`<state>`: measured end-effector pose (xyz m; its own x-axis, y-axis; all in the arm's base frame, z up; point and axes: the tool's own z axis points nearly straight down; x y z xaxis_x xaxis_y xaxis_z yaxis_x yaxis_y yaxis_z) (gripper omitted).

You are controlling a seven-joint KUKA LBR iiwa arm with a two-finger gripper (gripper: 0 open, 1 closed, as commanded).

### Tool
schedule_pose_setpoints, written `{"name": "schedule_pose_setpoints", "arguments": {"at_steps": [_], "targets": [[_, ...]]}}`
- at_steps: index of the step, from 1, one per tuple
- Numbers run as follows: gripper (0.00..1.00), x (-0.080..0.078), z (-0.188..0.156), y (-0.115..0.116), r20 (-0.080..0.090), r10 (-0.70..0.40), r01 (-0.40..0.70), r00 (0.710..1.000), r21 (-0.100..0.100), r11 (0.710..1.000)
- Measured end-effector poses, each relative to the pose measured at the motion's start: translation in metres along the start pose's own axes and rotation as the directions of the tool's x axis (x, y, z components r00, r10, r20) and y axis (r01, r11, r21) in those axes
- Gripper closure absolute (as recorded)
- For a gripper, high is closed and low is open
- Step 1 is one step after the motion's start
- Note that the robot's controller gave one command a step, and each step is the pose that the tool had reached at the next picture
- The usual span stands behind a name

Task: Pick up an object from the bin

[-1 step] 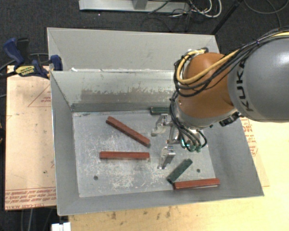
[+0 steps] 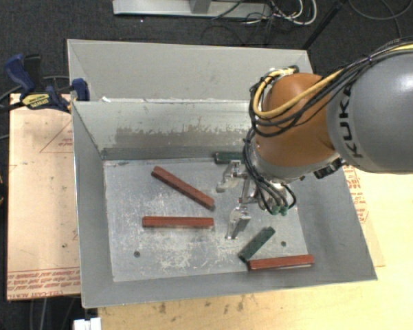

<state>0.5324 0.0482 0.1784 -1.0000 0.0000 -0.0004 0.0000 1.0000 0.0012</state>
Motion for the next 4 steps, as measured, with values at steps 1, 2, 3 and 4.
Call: {"name": "schedule_pose_setpoints", "arguments": {"at_steps": [1,2,3,4], "targets": [[0.0,-0.036,0.071,0.033,0.007,0.082,-0.082,0.997,-0.002,0.997],[0.0,-0.101,0.035,0.017,0.013,0.037,-0.037,0.999,0.0,0.999],[0.0,-0.082,0.06,0.028,0.002,0.154,-0.154,0.988,0.0,0.988],[0.0,-0.096,0.105,0.041,0.001,0.22,-0.22,0.975,-0.001,0.975]]}}
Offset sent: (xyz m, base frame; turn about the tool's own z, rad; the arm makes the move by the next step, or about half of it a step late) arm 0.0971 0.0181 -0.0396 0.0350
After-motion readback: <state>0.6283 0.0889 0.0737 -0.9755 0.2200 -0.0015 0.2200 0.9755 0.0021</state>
